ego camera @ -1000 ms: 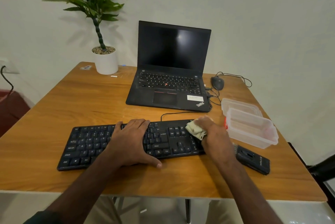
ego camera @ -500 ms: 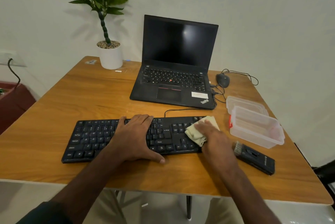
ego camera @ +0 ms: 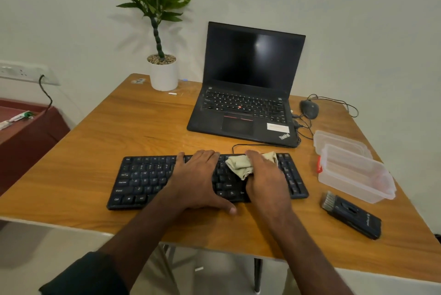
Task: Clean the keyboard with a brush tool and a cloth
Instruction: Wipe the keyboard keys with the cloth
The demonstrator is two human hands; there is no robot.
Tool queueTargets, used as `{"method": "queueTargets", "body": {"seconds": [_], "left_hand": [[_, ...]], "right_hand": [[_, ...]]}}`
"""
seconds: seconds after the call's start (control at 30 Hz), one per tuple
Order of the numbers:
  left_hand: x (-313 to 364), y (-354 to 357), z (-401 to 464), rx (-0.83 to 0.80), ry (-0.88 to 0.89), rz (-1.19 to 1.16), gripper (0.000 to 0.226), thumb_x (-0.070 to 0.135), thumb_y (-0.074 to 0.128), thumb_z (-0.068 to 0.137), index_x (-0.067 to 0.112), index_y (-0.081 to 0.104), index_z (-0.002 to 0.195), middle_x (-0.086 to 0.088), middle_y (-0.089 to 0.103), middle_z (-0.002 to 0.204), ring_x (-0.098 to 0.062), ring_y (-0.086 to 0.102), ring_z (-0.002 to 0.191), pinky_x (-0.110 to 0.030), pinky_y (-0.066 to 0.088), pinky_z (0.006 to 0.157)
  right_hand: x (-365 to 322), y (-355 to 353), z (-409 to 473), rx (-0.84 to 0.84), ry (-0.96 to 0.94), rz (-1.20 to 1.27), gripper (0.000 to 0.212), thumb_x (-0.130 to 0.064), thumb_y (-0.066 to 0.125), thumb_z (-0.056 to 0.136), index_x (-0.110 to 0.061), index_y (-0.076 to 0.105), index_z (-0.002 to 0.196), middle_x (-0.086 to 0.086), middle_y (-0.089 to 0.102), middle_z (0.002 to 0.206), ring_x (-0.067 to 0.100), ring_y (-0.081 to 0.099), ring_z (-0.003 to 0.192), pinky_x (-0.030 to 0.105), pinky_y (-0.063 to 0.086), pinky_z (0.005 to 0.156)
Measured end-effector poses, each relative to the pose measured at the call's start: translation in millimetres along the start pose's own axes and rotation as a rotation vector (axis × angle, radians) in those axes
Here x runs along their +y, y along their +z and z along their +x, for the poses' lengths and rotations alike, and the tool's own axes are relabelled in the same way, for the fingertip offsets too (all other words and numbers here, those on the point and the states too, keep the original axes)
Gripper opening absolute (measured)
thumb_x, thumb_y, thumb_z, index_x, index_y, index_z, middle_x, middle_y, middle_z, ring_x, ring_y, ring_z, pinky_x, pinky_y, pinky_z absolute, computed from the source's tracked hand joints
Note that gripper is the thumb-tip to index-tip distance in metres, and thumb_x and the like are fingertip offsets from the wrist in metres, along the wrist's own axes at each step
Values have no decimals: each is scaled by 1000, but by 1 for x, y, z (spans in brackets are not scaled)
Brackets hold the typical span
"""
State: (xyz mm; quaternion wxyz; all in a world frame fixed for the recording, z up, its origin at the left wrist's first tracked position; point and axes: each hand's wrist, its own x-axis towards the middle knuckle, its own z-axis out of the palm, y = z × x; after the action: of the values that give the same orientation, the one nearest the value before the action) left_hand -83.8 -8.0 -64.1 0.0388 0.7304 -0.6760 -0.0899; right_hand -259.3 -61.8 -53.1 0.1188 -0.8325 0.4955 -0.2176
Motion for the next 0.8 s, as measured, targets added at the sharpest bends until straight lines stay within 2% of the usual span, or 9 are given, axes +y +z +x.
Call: {"method": "queueTargets", "body": {"seconds": [0.07,0.2,0.3,0.43,0.5,0.57,0.63,0.7,0.8], "left_hand": [[-13,-4,-9,-12,17,-36,146,103,49,44,24,4,159,7,10,167,-12,8,152,-62,1,121],[-84,-17,-50,40,-46,-135,142,105,47,43,34,5,158,9,10,167,-7,5,151,-59,-9,121],[-148,-18,-87,32,-144,-235,139,103,54,41,41,7,157,14,11,165,0,2,147,-53,-12,121],[-185,-8,-109,17,-124,-312,139,100,59,42,43,4,156,23,17,156,-1,13,147,-42,-9,124],[-190,-7,-110,28,-109,-308,141,100,59,41,42,3,156,19,20,159,3,12,143,-40,-9,124],[-191,-5,-109,46,-85,-290,142,101,59,41,41,2,156,15,21,162,4,12,143,-41,-8,124],[-193,-3,-110,64,-68,-285,142,101,58,41,41,2,156,13,22,163,3,14,144,-44,-6,124],[-194,-1,-111,91,-68,-299,141,101,58,41,39,7,157,11,25,162,3,15,144,-46,-5,124],[-196,2,-110,126,-80,-284,141,102,55,43,32,15,158,9,28,162,0,18,146,-47,-2,124]], "right_hand": [[-5,9,-2,-14,-30,-16,48,-17,59,94,-24,47,140,1,62,132,20,57,120,41,50,103],[6,15,-7,-30,-68,-43,49,-14,63,89,-19,58,137,3,57,143,19,46,138,41,35,118],[2,16,-6,-3,-87,-31,47,-13,63,88,-17,61,135,5,62,138,20,51,134,44,39,116],[-42,20,-4,33,-149,106,45,-10,60,91,-20,60,135,1,70,124,16,64,110,38,55,96],[-69,29,-2,1,-220,173,45,-8,58,92,-22,59,135,0,73,113,16,67,96,38,58,84],[-93,42,5,-30,-259,237,48,-7,56,91,-23,58,136,0,74,110,17,68,91,42,59,80],[-115,51,13,10,-310,281,50,-2,56,89,-19,60,135,2,72,121,17,67,105,40,57,90],[-139,61,16,46,-368,311,52,5,55,86,-16,62,134,3,64,135,14,58,126,33,46,110],[-174,79,8,-136,-524,249,49,1,52,90,-14,60,136,5,56,145,18,44,141,31,29,119]]}}
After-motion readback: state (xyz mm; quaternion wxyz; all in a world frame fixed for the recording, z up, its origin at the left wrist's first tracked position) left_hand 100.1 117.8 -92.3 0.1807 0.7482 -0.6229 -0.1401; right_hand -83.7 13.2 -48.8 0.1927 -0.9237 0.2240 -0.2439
